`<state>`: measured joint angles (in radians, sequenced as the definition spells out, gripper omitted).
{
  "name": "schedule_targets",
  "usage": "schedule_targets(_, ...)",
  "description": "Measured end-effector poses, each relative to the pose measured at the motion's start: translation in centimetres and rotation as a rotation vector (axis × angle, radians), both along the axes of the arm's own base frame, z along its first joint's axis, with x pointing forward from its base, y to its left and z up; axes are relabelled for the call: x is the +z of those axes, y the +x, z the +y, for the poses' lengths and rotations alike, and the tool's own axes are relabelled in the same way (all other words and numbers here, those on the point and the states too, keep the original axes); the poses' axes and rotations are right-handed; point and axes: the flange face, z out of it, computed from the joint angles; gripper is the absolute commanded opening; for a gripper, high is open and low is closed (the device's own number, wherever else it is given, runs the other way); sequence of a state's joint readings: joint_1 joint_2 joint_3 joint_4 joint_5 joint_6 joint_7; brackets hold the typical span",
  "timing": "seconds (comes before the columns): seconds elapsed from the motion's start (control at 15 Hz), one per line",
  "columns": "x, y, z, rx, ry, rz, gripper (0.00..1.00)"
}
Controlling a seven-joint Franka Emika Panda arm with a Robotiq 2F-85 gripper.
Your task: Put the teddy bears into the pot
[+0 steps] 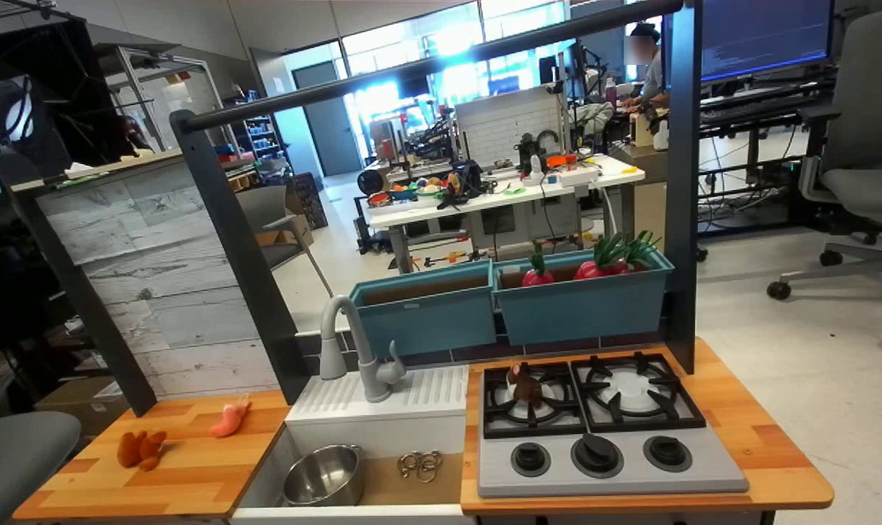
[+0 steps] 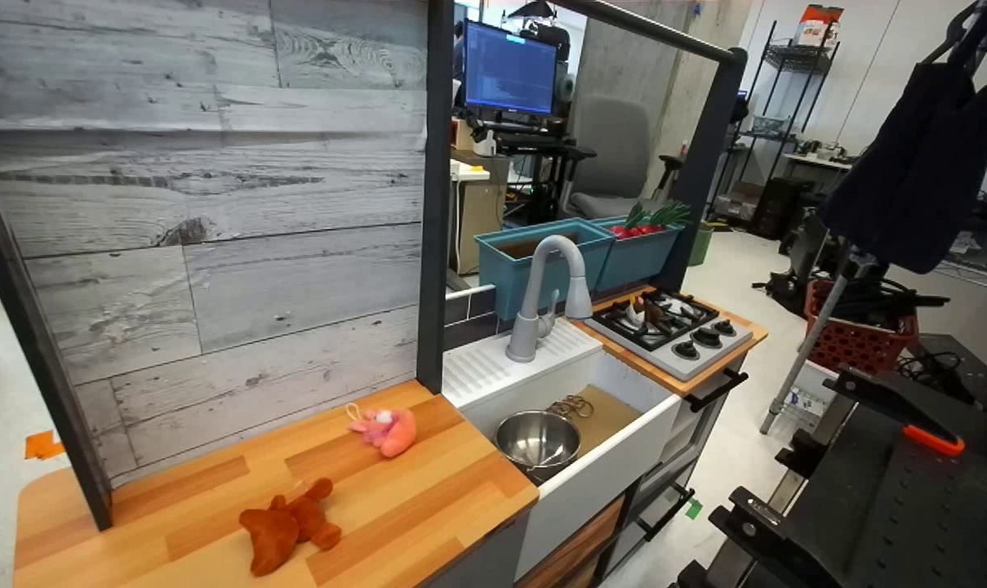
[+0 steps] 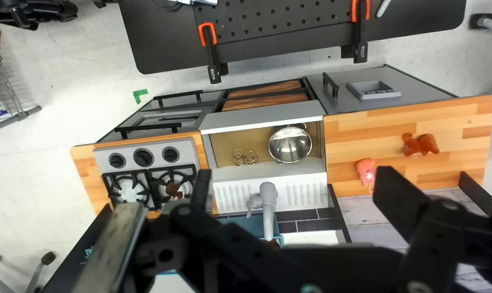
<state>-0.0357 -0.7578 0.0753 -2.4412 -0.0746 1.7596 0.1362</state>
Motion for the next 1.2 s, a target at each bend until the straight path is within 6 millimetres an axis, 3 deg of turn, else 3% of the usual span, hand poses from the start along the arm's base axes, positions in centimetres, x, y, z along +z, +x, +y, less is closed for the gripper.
schedule_targets(0.4,-0.2,0.2,0.1,-0.007,0.008,0.000,1.00)
schedule_targets(0.53,-1.4,1.8,0.9,-0.035,0.027,-0.003,1.00)
schedule_targets(0.8,-7.9,8.1,1.7,-0.084,0.083,0.000,1.00)
schedule_targets(1.07,-16.2,13.7,-0.1,-0.145,0.074,0.038,1.00)
schedule_targets(1.2,-19.2,15.8,-1.0,-0.167,0.072,0.066,1.00)
